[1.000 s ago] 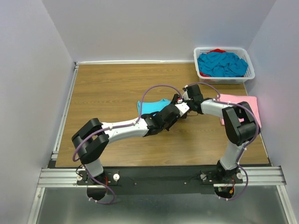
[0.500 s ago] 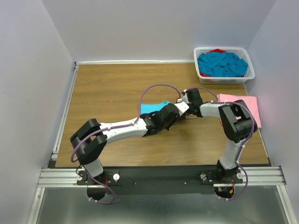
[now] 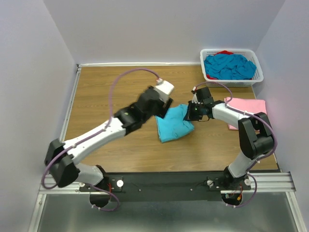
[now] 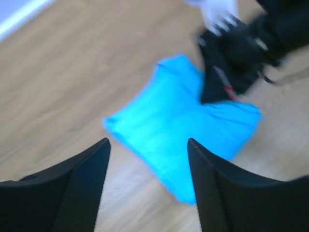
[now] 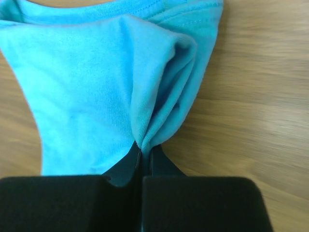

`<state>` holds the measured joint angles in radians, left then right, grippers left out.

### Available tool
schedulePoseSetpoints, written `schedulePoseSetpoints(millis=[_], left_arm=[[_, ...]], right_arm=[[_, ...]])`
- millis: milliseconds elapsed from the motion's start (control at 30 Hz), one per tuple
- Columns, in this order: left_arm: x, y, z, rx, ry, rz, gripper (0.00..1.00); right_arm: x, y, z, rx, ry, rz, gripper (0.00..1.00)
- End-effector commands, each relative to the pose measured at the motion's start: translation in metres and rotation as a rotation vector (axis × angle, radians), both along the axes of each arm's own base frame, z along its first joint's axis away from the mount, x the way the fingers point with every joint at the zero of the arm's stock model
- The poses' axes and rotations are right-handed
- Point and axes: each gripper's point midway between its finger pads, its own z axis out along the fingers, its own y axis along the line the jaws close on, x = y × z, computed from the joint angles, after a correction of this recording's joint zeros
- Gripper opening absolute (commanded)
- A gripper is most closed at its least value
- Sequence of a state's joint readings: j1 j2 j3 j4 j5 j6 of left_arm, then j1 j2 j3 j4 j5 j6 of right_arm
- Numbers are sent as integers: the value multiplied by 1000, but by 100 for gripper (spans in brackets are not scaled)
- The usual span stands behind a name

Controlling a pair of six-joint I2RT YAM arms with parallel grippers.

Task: Fold and stack the t-shirts
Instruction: Neatly place the folded tshirt to the corner

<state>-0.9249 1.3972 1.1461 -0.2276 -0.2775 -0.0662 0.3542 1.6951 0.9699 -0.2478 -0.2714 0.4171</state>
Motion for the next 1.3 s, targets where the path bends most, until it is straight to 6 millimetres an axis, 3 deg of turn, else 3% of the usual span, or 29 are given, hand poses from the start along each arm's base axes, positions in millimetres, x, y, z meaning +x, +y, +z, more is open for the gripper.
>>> schedulePoseSetpoints(millis=[0, 133, 233, 267, 400, 733, 1000, 1267], left_arm=[[42, 84, 67, -95, -118, 204, 78], [60, 145, 76, -157, -175, 395, 79], [63, 173, 53, -200, -156, 460, 79], [64, 180, 38, -213, -140, 476, 79], [69, 208, 29, -194, -125, 577, 79], [68, 233, 26, -165, -154, 688, 79], [67, 226, 29, -189, -149, 652, 79], [67, 222, 24, -184, -134, 637, 79]], right_arm=[[7, -53, 7, -302, -63, -9, 1], [21, -88, 24, -492, -139, -51, 1], [27, -106, 33, -596, -174, -38, 1], [31, -119, 39, -659, -191, -43, 1], [38, -147, 54, -786, -224, -33, 1], [46, -238, 89, -1051, -196, -125, 1], [47, -278, 114, -1189, -171, -152, 1], [62, -296, 141, -1213, -206, -163, 1]])
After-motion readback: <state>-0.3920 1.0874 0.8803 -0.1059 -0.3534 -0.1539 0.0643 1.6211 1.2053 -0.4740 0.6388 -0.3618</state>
